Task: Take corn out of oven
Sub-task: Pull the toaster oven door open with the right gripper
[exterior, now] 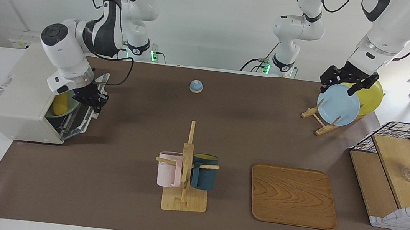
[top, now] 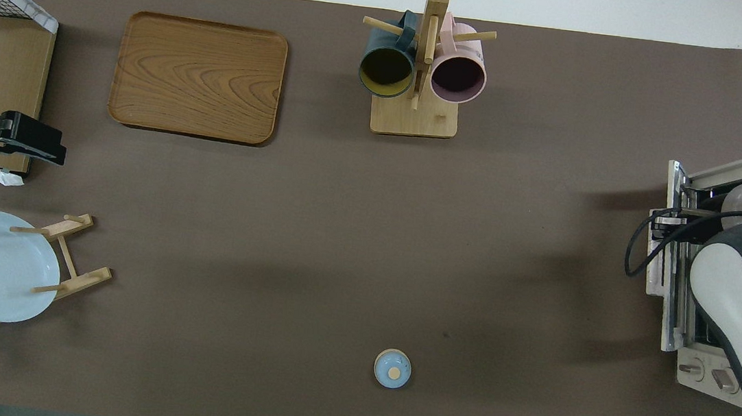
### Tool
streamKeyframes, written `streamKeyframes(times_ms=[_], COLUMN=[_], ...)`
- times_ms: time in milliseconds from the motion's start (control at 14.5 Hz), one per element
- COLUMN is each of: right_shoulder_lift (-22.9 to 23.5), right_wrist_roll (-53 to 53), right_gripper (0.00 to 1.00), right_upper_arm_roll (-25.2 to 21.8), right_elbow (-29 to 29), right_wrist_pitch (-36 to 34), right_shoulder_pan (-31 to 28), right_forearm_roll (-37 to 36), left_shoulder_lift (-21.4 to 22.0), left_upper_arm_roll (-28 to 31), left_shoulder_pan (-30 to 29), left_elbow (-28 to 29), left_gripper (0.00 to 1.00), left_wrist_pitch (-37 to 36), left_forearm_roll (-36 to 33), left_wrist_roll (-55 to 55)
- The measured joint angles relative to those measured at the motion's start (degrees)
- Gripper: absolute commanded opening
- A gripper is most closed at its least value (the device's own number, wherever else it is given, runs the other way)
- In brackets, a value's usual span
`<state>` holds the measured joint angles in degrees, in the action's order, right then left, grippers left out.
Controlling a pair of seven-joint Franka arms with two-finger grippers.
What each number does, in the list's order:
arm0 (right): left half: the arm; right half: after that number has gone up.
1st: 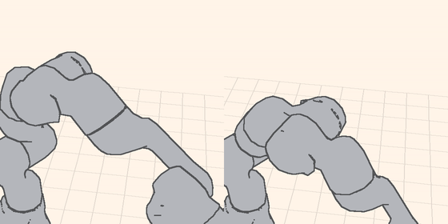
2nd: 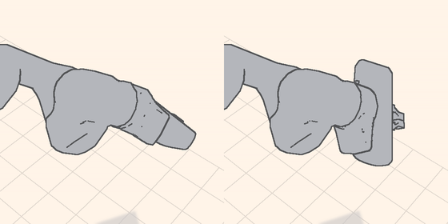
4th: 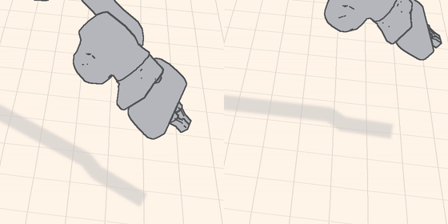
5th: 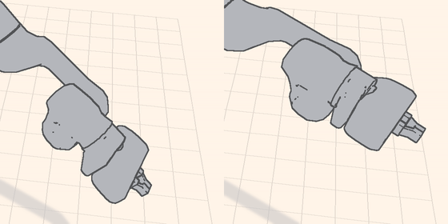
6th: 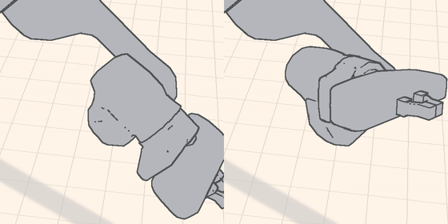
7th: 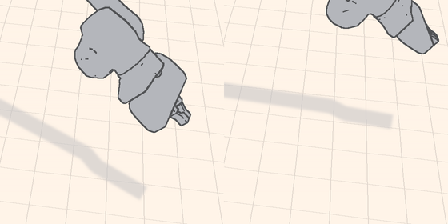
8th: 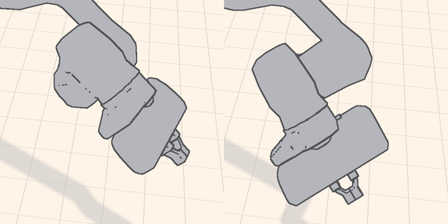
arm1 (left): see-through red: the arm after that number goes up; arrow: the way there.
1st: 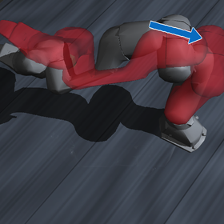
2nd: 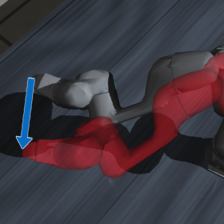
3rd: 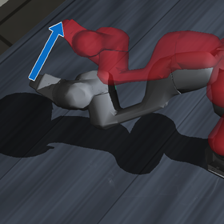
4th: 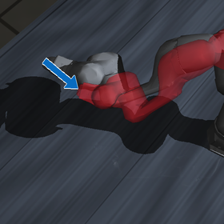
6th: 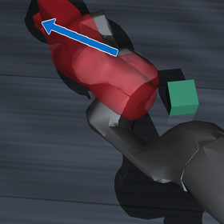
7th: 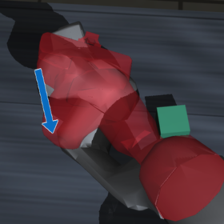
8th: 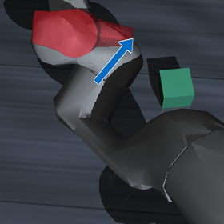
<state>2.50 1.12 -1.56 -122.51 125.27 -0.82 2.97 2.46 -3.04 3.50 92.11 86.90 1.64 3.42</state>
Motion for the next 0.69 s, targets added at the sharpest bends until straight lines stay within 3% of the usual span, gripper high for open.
streamKeyframes(times_ms=[414,690], right_shoulder_lift=[4.78,7.35], right_wrist_roll=[1.14,1.76], right_gripper=[0.0,0.0], right_upper_arm_roll=[0.12,0.23], right_elbow=[-2.87,-2.88], right_wrist_pitch=[8.26,10.08], right_shoulder_pan=[2.11,2.26], right_forearm_roll=[0.0,0.0], left_shoulder_lift=[0.0,0.0], left_upper_arm_roll=[0.0,0.0], left_shoulder_pan=[0.0,0.0], left_elbow=[0.0,0.0], left_gripper=[1.0,1.0], left_wrist_pitch=[-0.04,-0.04], left_forearm_roll=[0.0,0.0], left_wrist_roll=[0.0,0.0])
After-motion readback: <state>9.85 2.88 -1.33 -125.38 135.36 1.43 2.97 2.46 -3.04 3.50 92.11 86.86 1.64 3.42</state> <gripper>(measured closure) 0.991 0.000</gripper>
